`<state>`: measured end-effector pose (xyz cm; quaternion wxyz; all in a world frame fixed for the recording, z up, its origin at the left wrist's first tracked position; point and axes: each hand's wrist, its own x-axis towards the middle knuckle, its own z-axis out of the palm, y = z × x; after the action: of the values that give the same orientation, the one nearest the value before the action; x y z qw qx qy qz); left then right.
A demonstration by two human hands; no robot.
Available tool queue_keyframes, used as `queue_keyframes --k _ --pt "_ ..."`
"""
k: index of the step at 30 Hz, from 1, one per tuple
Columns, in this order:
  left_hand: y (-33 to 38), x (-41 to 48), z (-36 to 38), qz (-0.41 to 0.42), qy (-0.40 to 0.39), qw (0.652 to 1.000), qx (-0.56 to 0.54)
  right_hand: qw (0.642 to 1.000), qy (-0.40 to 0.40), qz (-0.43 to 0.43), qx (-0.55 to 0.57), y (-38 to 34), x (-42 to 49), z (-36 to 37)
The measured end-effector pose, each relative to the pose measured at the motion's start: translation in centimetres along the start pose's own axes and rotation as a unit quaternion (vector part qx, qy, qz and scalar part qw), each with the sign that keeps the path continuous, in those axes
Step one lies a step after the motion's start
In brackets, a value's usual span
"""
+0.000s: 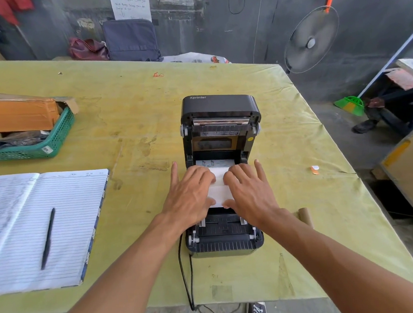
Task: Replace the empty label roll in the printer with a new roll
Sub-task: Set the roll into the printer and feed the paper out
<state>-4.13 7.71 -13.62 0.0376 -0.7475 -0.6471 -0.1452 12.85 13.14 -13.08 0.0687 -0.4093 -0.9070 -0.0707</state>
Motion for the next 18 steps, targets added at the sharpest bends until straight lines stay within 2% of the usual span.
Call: queue_keyframes --k 7,13,18 --pt "0.6 -0.1 0.5 0.007 -0.003 0.998 0.066 0.998 0.064 0.013 0.02 -0.4 -1.9 0.2" --pt "1.6 -1.0 2.2 -0.011 0.017 0.994 0.109 0.998 0.056 0.013 -0.022 -0.6 -2.2 0.4" --pt "1.5 -1.0 2.0 -0.008 0.02 0.992 0.122 0.996 0.087 0.013 -0.009 -0.9 -2.5 0.8"
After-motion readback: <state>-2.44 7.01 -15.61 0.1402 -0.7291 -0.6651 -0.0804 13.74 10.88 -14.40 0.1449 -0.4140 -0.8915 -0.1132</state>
